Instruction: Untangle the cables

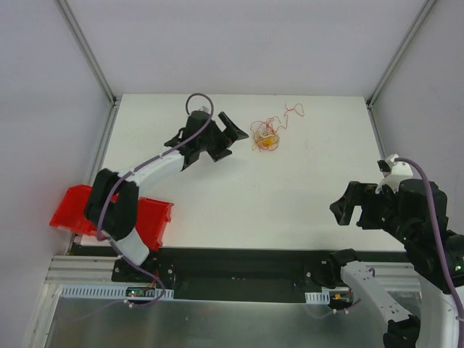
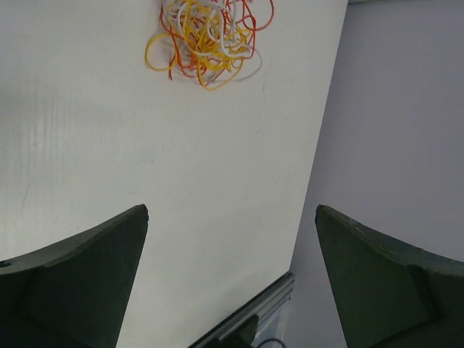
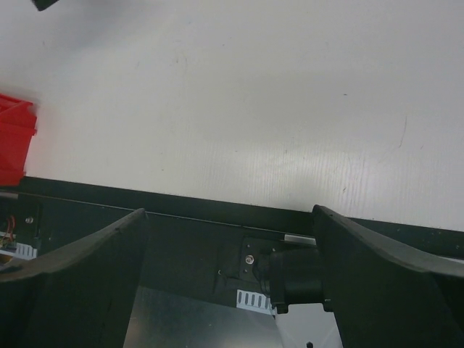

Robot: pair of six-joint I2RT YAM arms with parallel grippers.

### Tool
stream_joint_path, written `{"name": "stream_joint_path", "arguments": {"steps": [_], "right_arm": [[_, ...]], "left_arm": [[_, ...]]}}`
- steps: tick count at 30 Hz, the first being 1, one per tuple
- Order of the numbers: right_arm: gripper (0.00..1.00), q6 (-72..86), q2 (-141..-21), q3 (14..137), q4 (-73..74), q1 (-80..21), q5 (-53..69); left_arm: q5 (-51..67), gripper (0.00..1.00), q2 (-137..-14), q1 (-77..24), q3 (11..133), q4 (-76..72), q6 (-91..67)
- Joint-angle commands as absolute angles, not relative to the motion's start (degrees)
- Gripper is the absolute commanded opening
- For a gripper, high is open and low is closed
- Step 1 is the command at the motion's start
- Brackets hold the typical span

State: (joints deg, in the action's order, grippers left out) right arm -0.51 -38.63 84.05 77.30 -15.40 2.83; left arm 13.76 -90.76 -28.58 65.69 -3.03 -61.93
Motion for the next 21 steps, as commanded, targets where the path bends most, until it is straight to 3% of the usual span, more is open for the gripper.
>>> {"name": "stream_joint_path", "arguments": {"steps": [1, 9, 12, 16, 21], "right_arm": [[0.96, -1.8, -37.5, 86.3, 87.7, -15.1, -2.5], [0.96, -2.2, -36.1, 88.9, 91.0, -15.2, -11.4], [0.96, -2.4, -36.2, 89.0, 91.7, -15.2, -14.5], [0.96, -1.6, -36.2, 89.7, 92.1, -15.1, -17.0], [0.96, 1.2, -36.0, 88.0, 92.1, -15.1, -17.0]], "left_arm": [[6.2, 0.99, -102.7, -30.9, 72.9, -16.6, -69.9], [-4.1, 0.97, -122.9, -32.6, 91.9, -15.7, -77.1], [-2.6, 0.94, -130.1, -33.0, 99.7, -11.7, -79.7], [-1.1, 0.79, -134.1, -34.1, 101.1, -10.8, -86.0], [-0.2, 0.63, -132.8, -34.3, 100.5, -10.7, -79.6]]}}
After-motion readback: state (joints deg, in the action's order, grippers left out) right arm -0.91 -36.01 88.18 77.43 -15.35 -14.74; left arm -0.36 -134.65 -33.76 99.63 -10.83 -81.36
